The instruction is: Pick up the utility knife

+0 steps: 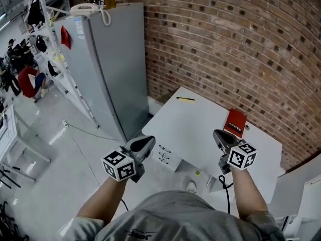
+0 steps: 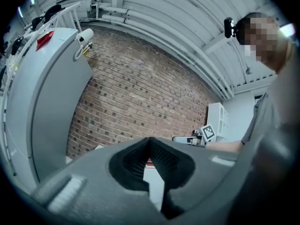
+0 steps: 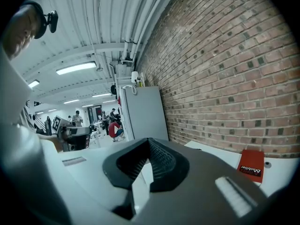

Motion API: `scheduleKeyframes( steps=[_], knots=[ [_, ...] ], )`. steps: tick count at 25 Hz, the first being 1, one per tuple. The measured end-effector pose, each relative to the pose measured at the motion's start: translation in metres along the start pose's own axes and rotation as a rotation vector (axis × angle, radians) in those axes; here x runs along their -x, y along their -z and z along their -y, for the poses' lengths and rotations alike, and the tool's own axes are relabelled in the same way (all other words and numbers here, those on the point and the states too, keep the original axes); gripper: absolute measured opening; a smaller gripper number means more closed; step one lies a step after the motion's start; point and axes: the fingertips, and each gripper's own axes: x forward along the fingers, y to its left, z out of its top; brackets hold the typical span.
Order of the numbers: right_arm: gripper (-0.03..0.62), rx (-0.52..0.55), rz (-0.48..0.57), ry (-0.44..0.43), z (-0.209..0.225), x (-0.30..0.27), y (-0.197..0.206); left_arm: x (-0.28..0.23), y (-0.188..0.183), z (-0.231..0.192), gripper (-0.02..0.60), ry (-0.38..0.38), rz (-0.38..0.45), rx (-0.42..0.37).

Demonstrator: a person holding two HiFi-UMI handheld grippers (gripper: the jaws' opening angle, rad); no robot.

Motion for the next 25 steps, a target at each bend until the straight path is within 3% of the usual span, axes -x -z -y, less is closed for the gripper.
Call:
scheduleKeyframes(
  steps=[5,10,17,20,25],
  knots=[
    [0.009,0.008,0.001,-0.052,0.045,-0.036,-0.007,-0.047,-0.001,-0.029,-0.003,-0.026,0.000,-0.018],
    [0.009,0.000,0.007,-0.103,0.117,-0.077,-0.025,-0.114,-0.002,-0.061,-0.003,-0.093,0.006,-0.024],
    [0.009,0.011,-0.012,-0.157,0.209,-0.135,-0.053,-0.211,0.003,-0.116,-0.003,-0.196,0.007,0.044],
    [0.009,0.007,-0.011,-0.145,0.227,-0.156,-0.053,-0.228,0.002,-0.141,-0.002,-0.195,-0.003,0.047],
    [0.009,0.019,-0.007,-0.086,0.225,-0.189,-0.049,-0.233,-0.003,-0.188,-0.003,-0.118,-0.012,0.042]
  ],
)
